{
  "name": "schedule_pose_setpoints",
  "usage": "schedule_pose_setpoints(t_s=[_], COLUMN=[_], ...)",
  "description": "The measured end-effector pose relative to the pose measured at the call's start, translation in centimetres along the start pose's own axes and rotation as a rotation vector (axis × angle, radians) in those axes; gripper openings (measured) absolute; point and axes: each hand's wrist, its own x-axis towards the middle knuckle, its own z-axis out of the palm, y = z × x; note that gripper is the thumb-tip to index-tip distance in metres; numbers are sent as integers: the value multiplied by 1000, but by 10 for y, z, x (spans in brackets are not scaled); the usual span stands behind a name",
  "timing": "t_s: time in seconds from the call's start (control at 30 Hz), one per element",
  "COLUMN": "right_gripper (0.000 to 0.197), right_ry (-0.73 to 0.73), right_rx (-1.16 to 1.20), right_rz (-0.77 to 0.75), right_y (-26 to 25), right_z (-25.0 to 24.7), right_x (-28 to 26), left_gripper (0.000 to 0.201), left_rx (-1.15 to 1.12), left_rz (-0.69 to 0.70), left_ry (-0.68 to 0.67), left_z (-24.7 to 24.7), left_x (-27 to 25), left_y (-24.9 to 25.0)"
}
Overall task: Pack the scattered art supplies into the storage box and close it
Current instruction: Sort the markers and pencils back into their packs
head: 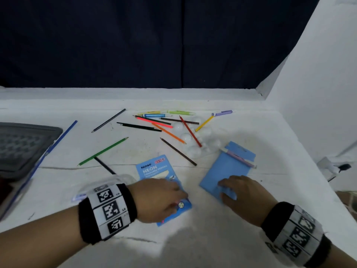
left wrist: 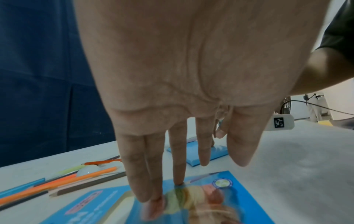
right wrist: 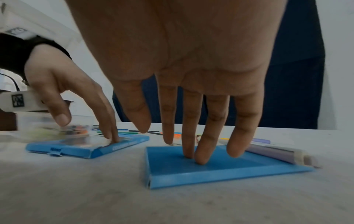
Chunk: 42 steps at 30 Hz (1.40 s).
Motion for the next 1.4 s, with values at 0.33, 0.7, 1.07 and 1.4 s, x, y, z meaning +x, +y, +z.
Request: schedule_pose_setpoints(t_s=[0.33, 0.7, 1.07, 1.4], right_gripper=[61, 37, 18, 66], right_ry=[-71, 62, 309, -20], right_rx=[-86, -340, -321, -189], right_rz=[-106, 151, -14, -366], right_y=[-18, -8, -22, -8], right_z=[-4, -8, -2, -14], right_x=[-27, 36, 69, 48], left_gripper=[50, 63, 41, 41], left_rx=[-177, -114, -210, -383], left_rz=[-100, -316, -104, -177], left_ry=[267, 167, 326, 423], left_z=[58, 68, 66, 64], left_x=[-47, -46, -44, -35], left_y=[32, 31, 20, 27])
